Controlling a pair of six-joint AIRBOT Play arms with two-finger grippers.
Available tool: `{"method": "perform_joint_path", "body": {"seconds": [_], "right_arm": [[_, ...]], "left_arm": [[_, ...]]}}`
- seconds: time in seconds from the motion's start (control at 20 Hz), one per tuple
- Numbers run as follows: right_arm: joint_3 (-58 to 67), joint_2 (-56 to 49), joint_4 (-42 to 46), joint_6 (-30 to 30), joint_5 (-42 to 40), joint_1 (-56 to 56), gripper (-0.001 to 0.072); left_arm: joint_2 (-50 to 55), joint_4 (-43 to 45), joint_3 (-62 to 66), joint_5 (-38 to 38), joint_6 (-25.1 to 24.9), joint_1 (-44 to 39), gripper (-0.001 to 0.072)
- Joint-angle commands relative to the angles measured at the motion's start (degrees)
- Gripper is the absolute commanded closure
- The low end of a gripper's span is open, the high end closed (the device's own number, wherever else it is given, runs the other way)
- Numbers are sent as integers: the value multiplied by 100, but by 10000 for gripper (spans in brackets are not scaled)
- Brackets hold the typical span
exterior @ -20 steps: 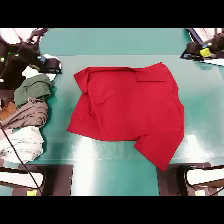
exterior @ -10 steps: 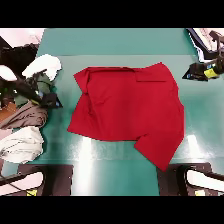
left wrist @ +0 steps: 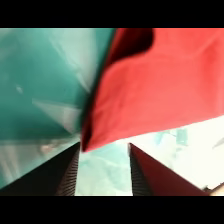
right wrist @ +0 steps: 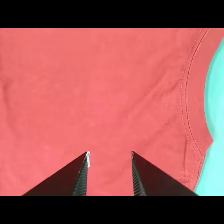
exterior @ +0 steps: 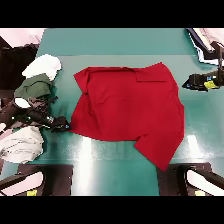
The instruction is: Fold the shirts.
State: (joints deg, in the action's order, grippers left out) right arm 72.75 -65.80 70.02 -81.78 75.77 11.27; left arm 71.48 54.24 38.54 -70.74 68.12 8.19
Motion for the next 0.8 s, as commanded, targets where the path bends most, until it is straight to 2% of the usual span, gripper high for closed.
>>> {"method": "perform_joint_path", "body": {"seconds": [0.0,0.05,0.1,0.15,0.2,0.35,0.5,0.6,0.75], "right_arm": [[-59,170,7,0,4,2,407],[-59,186,13,-2,81,4,407],[-61,190,31,0,216,4,407],[-94,195,55,0,337,4,407],[-214,234,57,2,369,4,407],[-927,459,59,2,352,160,407],[-2017,817,57,9,341,782,402],[-2684,922,50,245,374,1346,343],[-3375,898,48,317,236,2065,343]], "left_arm": [[-7,-422,-181,332,-109,-4,346],[-7,-533,-181,398,-109,-4,350],[-7,-621,-179,468,-114,-4,477],[-7,-678,-166,540,-166,-4,657],[-7,-758,-149,570,-256,-4,684],[-9,-774,35,466,-256,-4,685],[-85,-710,251,269,-267,-4,686],[-282,-704,260,310,-369,-4,686],[-564,-658,264,376,-369,-4,686]]}}
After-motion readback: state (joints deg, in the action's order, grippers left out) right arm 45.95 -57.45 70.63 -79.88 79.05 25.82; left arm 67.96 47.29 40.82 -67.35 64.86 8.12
